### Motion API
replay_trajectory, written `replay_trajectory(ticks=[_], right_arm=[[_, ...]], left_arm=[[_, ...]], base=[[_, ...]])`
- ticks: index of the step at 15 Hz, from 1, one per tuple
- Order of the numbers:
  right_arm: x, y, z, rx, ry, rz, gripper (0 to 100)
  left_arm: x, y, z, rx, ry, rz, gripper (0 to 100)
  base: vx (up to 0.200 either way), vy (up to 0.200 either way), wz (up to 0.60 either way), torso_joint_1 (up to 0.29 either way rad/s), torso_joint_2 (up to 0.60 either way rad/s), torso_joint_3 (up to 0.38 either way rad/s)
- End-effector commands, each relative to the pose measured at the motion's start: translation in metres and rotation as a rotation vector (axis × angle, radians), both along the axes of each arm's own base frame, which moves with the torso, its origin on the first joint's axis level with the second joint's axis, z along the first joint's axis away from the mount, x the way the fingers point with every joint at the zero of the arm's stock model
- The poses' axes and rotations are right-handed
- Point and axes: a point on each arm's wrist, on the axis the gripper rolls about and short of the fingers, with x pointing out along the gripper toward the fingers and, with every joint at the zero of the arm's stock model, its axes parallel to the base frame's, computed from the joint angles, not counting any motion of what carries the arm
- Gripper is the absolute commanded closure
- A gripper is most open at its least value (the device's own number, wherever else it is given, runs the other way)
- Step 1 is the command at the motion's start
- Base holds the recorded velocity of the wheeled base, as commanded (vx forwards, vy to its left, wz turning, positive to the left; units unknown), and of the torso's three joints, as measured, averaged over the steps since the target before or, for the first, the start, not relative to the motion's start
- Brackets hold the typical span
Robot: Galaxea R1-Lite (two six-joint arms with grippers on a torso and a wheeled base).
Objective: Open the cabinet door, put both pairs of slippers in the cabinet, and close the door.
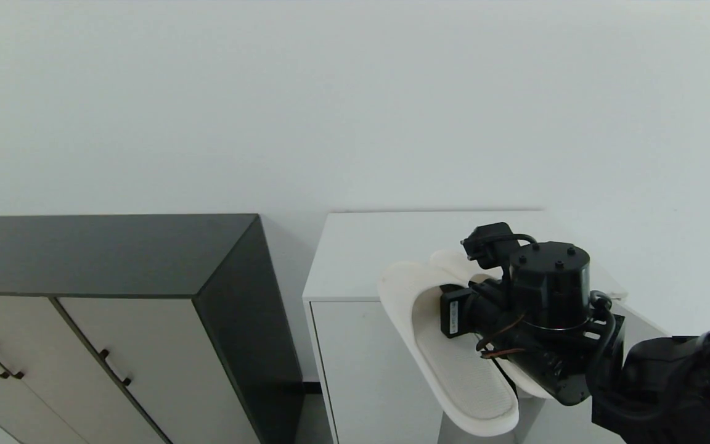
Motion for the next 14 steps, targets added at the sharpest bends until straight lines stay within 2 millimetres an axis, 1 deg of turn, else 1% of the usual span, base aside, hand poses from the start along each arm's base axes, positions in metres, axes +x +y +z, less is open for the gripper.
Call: replay_trajectory(ticks=[1, 12, 14], right_arm=[[0.0007, 0.0016, -0.0039, -0.007, 0.009, 0.002, 100], [0.0009, 0.0025, -0.0073, -0.011, 0.01, 0.004, 100], [0.0013, 0.0037, -0.0098, -0.015, 0.016, 0.005, 100]], left_arm=[[0.0, 0.0, 0.0, -0.001, 0.0, 0.0, 100], [0.0, 0.0, 0.0, 0.002, 0.0, -0.001, 100], [0.0, 0.0, -0.0001, 0.001, 0.001, -0.001, 100]], base=[[0.0, 0.0, 0.0, 0.0, 0.0, 0.0], [0.0, 0.0, 0.0, 0.0, 0.0, 0.0], [0.0, -0.2, 0.0, -0.002, 0.0, 0.005]])
